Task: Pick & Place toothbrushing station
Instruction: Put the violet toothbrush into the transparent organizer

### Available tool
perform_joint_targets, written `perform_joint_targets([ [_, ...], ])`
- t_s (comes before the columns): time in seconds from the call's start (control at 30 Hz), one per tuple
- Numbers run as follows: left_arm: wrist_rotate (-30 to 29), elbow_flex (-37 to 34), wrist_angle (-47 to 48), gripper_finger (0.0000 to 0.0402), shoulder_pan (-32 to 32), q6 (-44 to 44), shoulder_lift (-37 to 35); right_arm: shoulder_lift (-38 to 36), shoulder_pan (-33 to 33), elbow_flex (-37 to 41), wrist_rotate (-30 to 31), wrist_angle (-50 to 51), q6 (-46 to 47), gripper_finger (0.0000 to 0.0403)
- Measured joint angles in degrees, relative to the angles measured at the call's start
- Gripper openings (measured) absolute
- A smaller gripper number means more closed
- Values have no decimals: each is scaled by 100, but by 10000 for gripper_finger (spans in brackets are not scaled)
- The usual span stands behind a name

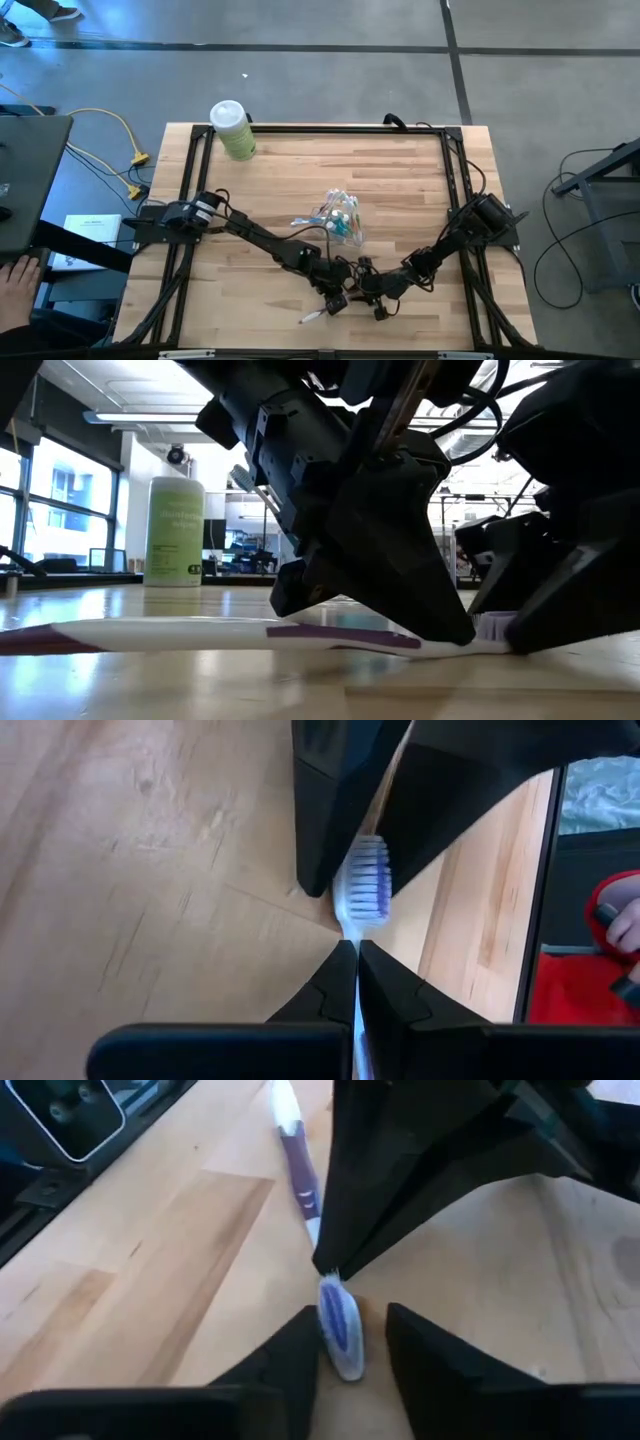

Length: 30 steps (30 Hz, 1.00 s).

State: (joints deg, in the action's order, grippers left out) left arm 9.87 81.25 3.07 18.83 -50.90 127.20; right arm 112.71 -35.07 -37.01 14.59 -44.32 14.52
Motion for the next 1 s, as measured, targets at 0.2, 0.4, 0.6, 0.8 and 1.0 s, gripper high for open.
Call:
perform_joint_targets([
  [0.2, 9, 0, 24, 3, -2, 2, -2, -12, -6, -2, 2, 64, -185, 30],
  [0.4, 63, -4, 19, 3, -2, 111, -2, -20, -2, -2, 33, 60, -258, 3],
  [0.6, 95, -4, -64, 3, -2, 337, -2, -16, -2, -2, 16, 77, -258, 3],
  [0.8, 216, -9, -271, 15, -1, 551, 0, -22, -7, -2, -4, 98, -278, 3],
  [1.0, 211, -9, -354, 40, 2, 676, -85, -38, -21, -2, -4, 105, -316, 3],
])
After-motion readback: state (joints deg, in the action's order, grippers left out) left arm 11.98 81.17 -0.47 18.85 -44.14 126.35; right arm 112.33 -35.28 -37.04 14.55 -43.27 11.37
